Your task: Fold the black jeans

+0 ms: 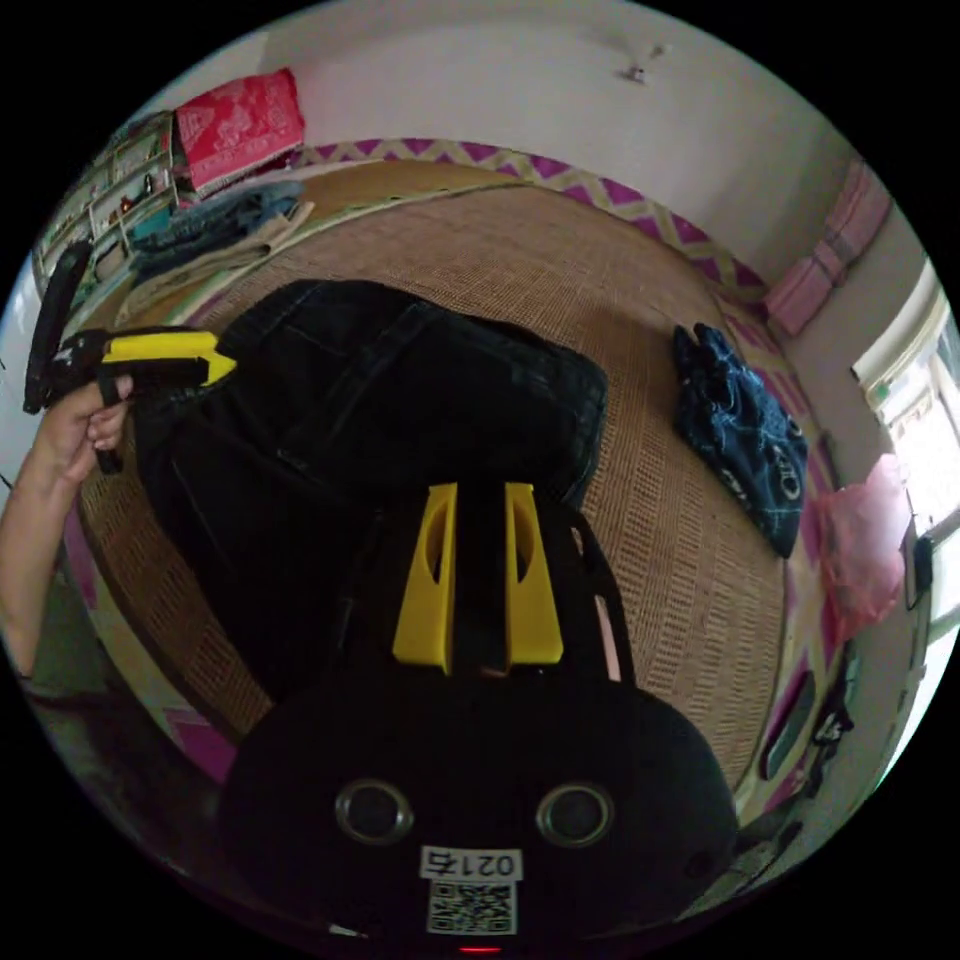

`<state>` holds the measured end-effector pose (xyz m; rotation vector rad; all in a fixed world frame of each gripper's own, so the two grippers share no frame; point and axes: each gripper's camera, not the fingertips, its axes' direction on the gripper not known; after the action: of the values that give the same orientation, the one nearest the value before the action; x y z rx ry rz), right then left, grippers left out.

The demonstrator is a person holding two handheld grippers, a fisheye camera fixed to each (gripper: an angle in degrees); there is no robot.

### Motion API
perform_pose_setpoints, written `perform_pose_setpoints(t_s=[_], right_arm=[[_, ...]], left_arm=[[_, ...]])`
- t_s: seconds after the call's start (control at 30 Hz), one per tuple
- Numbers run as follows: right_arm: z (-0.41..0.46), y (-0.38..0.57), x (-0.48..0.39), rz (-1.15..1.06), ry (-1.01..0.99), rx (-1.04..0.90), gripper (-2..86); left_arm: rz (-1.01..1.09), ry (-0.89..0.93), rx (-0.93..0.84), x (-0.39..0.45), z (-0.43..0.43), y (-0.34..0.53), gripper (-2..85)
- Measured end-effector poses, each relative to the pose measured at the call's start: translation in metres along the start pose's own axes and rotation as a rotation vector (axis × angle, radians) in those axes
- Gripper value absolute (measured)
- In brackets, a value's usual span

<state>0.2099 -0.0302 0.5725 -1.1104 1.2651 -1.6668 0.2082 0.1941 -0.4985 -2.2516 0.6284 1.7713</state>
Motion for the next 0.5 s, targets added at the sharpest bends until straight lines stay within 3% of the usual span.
perform_pose_setpoints(t_s=[0.1, 0.23, 0.3, 0.37, 0.5], right_arm=[[-0.007, 0.005, 0.023, -0.034, -0.024, 0.008, 7.7], [-0.036, 0.033, 0.114, 0.205, -0.171, 0.197, 8.9], [-0.024, 0.039, 0.154, 0.265, -0.302, 0.170, 11.0], [0.015, 0.041, 0.196, 0.309, -0.527, 0.050, 13.1], [0.059, 0.050, 0.231, 0.371, -0.724, -0.028, 13.2]], left_arm=[[-0.036, 0.027, 0.030, -0.015, 0.003, -0.004, 5.4], [-0.198, 0.142, 0.148, -0.056, -0.011, -0.002, 5.2], [-0.268, 0.234, 0.137, -0.077, -0.007, -0.006, 12.9], [-0.331, 0.337, 0.003, -0.098, 0.016, -0.020, 18.8], [-0.322, 0.343, -0.051, -0.110, 0.037, -0.035, 18.8]])
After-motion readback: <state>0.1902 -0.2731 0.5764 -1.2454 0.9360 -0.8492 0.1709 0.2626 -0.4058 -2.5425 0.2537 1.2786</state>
